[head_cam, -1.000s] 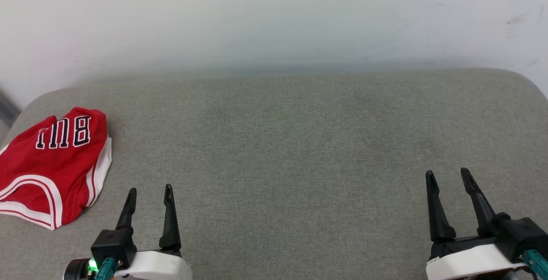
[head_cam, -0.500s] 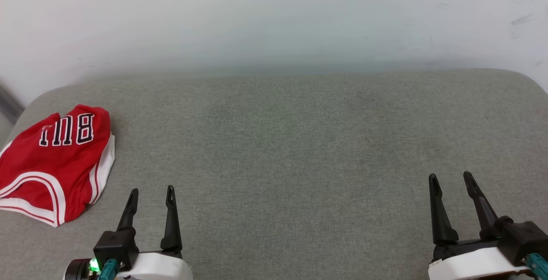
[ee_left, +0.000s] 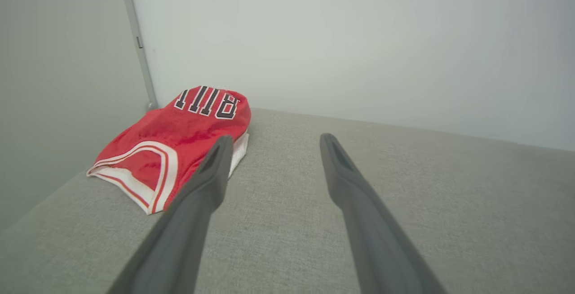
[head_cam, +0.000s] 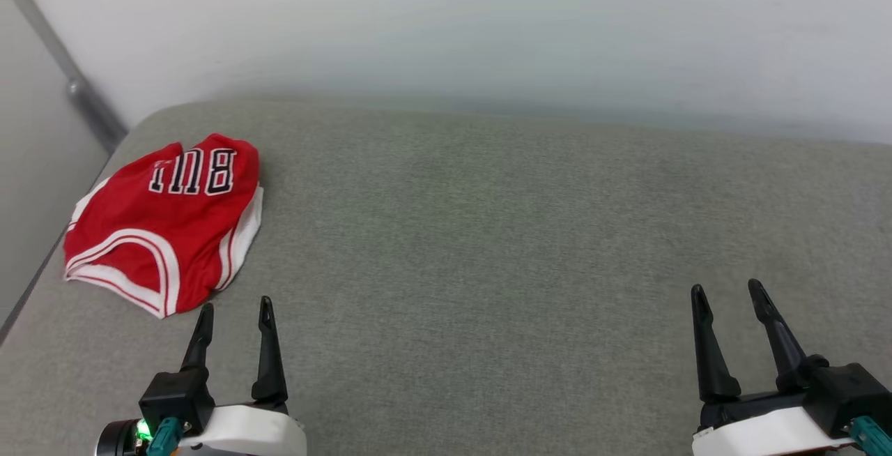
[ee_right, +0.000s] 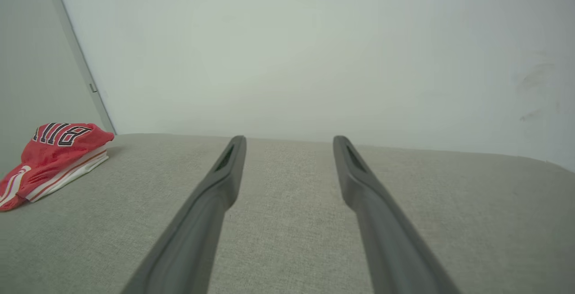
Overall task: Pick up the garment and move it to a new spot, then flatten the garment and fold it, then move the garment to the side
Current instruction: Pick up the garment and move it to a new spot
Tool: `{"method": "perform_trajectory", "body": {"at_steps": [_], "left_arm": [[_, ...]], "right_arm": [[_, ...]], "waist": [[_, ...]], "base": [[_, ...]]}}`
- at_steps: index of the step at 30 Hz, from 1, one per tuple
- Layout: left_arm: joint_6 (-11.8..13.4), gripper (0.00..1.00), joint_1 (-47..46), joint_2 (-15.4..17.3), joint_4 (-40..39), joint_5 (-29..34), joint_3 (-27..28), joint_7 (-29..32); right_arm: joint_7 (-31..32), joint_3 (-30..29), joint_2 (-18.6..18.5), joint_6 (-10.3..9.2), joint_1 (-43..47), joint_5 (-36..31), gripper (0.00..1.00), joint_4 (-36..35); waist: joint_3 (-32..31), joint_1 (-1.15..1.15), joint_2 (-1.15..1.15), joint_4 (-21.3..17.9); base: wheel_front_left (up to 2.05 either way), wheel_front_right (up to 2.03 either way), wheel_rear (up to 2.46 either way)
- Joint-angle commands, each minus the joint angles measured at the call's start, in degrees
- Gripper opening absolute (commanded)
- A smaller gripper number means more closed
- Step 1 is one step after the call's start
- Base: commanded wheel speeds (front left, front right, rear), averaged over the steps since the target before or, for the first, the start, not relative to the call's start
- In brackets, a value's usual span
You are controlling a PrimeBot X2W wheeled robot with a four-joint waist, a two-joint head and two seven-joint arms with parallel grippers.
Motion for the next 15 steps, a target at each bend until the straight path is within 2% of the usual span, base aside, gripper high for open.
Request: {"method": "perform_trajectory", "body": {"at_steps": [1,15], "left_arm": [[0.29,1.00,-0.26,-0.01,0.01,0.12,0.23,-0.16],[1.29,1.00,1.53,-0.01,-0.98,-0.36,2.15,-0.16]], "right_arm": [[-0.13,0.21,0.09,0.00,0.53,-0.42,1.00,-0.33],[-0.14,2.24,0.09,0.00,1.38,-1.83,1.00,-0.69]], "waist": [[0.15,0.00,0.00,2.56],[-0.71,0.00,0.00,13.93]], "base": [[0.00,0.00,0.00],[0.00,0.00,0.00]]}}
